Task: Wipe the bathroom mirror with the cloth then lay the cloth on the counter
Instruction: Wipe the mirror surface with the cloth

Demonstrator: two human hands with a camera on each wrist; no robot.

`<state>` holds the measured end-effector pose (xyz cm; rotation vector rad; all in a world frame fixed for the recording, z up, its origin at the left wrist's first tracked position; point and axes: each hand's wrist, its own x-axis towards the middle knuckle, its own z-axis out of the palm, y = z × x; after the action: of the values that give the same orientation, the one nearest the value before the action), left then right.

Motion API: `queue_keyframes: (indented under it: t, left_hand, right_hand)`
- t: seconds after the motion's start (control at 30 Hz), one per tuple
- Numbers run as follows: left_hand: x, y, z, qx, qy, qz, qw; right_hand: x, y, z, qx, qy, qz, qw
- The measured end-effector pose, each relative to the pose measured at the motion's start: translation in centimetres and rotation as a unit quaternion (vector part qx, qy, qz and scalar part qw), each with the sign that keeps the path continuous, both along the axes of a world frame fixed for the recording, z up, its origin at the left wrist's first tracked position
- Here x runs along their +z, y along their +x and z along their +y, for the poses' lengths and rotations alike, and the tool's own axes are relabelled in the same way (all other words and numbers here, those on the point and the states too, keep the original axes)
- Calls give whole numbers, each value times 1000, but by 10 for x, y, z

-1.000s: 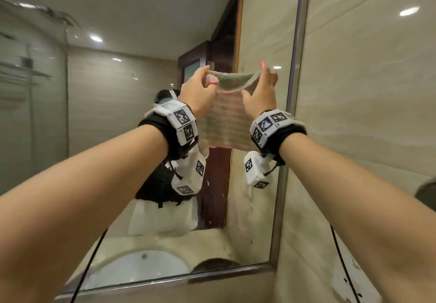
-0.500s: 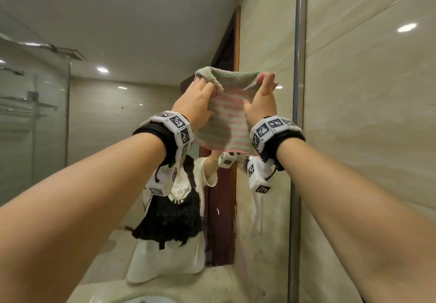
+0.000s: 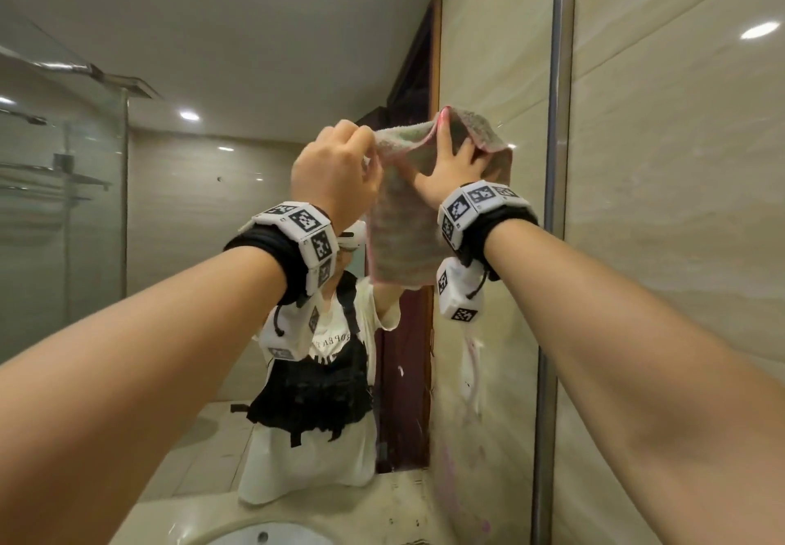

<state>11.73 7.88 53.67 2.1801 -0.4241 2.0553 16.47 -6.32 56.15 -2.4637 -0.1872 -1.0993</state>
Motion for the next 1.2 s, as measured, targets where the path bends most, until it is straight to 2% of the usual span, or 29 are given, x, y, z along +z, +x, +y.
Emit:
queue_keyframes:
  t: [0.1, 0.2, 0.27, 0.37, 0.53, 0.63, 0.73, 0.9, 1.03, 1.1, 1.2]
  left_hand:
    - [-8, 3, 20, 49, -7, -4, 999]
    - [-20, 8, 40, 162, 5, 73, 984]
    - [-27, 11, 54, 194, -7, 119, 974]
    - [-31, 14, 62, 197, -17, 163, 967]
    - [-28, 15, 51, 199, -33, 162, 966]
    - [-35, 17, 42, 185, -6, 128, 974]
    - [-43, 24, 32, 183, 42, 147, 971]
    - [-49, 30, 30, 172, 10, 148, 974]
    - [-50, 32, 34, 170, 17, 144, 975]
    - [-49, 33, 35, 168, 20, 139, 976]
    - [-50, 35, 36, 165, 18, 131, 977]
  right_hand:
    - [7, 1, 5, -7, -5, -17, 1000]
    - [10, 5, 13, -10, -50, -45, 998]
    - [10, 8, 20, -7, -89, -54, 995]
    - [6, 13, 25, 1, -128, -80, 989]
    - [-7, 24, 18, 6, -192, -141, 971]
    - [-7, 30, 3, 22, -131, -126, 983]
    - [-9, 35, -17, -10, -54, -90, 994]
    - [-28, 43, -38, -86, -8, -99, 991]
    - [-31, 43, -32, -97, 22, -89, 991]
    - [-31, 38, -26, -93, -27, -93, 991]
    - [-40, 32, -12, -9, -172, -141, 975]
